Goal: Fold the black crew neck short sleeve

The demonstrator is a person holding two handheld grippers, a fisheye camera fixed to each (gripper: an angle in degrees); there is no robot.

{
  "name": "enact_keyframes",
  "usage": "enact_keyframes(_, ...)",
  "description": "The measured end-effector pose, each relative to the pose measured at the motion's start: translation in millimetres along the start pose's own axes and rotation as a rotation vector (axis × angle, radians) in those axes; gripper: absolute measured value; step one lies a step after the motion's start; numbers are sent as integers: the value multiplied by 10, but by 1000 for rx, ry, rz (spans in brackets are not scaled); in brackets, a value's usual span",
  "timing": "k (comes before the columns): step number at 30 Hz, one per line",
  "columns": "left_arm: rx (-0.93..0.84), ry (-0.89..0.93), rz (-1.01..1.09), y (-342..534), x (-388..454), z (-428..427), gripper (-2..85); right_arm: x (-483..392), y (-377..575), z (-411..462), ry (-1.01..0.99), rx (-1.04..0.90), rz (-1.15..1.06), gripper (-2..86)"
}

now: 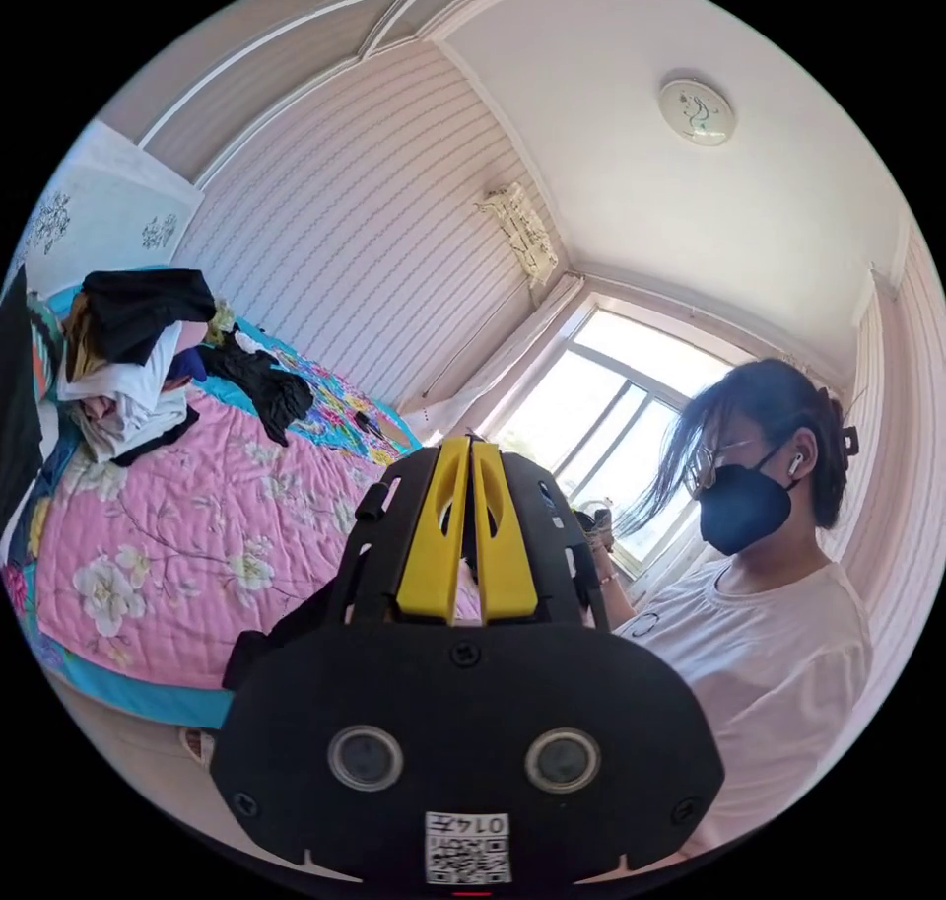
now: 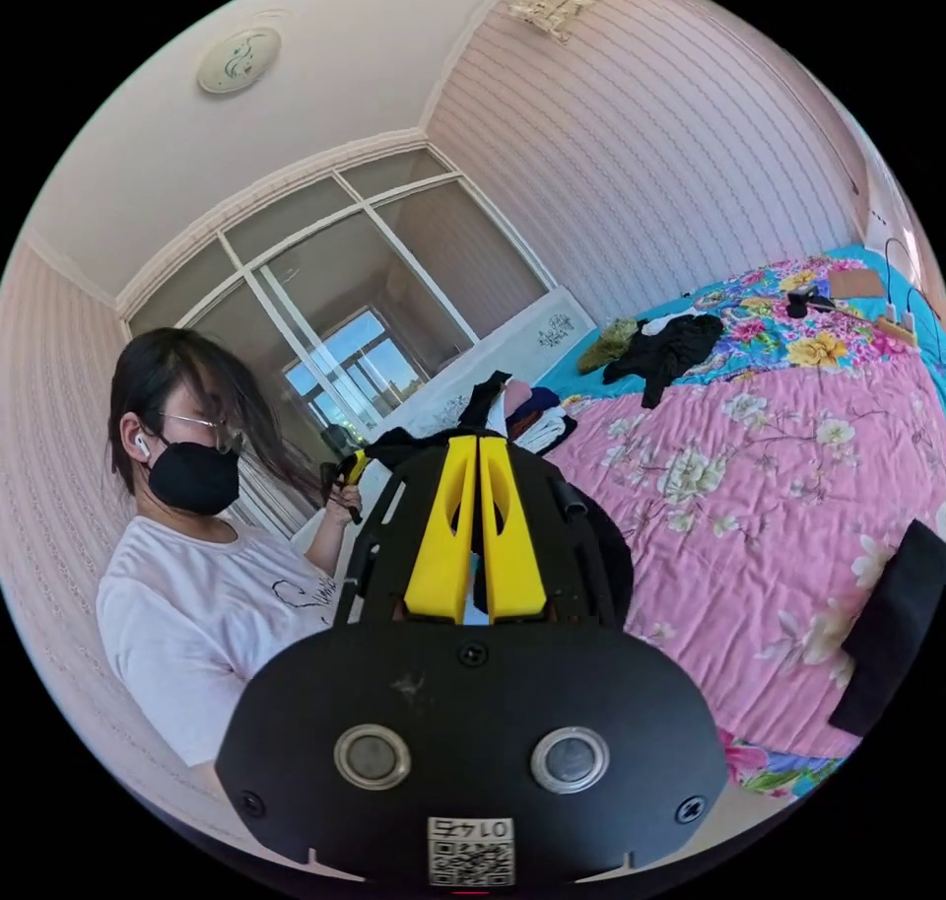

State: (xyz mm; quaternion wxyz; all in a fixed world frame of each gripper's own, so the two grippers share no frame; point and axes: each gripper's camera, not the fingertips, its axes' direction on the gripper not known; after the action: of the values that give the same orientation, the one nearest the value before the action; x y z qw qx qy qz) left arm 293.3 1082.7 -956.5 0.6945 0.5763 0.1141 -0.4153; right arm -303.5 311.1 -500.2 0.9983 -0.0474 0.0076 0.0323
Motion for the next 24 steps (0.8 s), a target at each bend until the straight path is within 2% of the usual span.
enact_keyframes(5, 116, 37, 220, -303, 550, -53, -10, -548, -285, -249, 3, 73, -201, -3)
enact_keyframes(8, 135, -26, 306, -652, 649, 86, -10, -829, -666, -320, 26, 54, -299, -3)
enact_keyframes(11, 39, -112, 270, -1108, 284, 692, -10, -690, -1204, -86, 124, -58, -298, -3)
enact_keyframes(13, -92, -232, 231, -1435, -175, 1424, -10, -383, -1530, 140, 210, -106, -253, -3)
enact_keyframes(15, -138, -320, 237, -1622, -439, 2004, -10, 150, -1937, 456, 415, -162, -162, -3)
enact_keyframes(16, -130, -303, 240, -1760, -531, 2309, -10, 272, -2034, 510, 442, -160, -136, -3)
enact_keyframes(19, -1, -354, 317, -2076, -389, 2662, -10, 402, -2497, 490, 492, -16, -66, -3)
enact_keyframes(21, 64, -353, 345, -2137, -317, 2702, -10, -10, -2722, 305, 483, 157, -202, -3)
enact_keyframes(24, 55, -300, 325, -1968, -479, 2716, -10, -370, -2700, 179, 465, 232, -354, -3)
